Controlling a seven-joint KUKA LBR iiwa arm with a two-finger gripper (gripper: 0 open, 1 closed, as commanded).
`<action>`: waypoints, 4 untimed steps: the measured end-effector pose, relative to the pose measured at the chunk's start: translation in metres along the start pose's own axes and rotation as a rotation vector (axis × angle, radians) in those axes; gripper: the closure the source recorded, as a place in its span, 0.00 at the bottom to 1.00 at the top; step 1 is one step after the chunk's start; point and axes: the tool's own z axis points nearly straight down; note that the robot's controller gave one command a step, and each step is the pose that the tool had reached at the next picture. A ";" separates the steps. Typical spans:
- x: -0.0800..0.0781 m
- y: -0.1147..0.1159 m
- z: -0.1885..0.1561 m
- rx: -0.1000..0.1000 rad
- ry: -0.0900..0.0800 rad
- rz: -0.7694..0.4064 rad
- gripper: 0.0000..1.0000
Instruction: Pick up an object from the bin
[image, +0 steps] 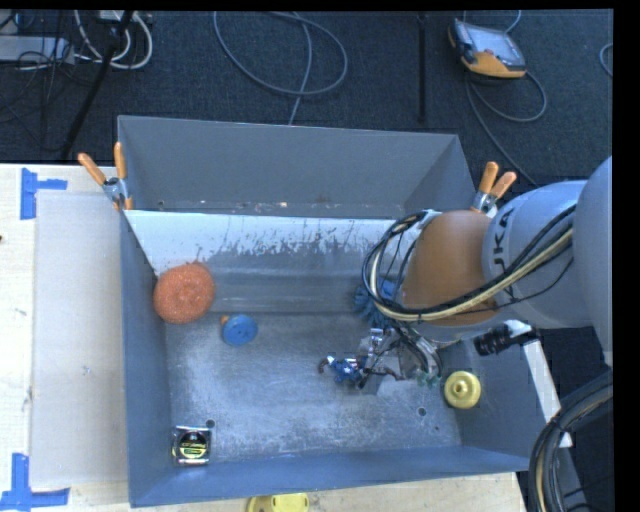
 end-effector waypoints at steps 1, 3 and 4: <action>0.001 0.000 -0.003 0.000 0.003 -0.001 1.00; 0.000 0.000 -0.019 0.000 0.000 -0.002 1.00; 0.000 0.000 -0.024 0.000 0.000 -0.002 1.00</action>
Offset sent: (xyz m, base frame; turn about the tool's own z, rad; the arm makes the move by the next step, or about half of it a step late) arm 0.0001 0.0001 0.0117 0.0000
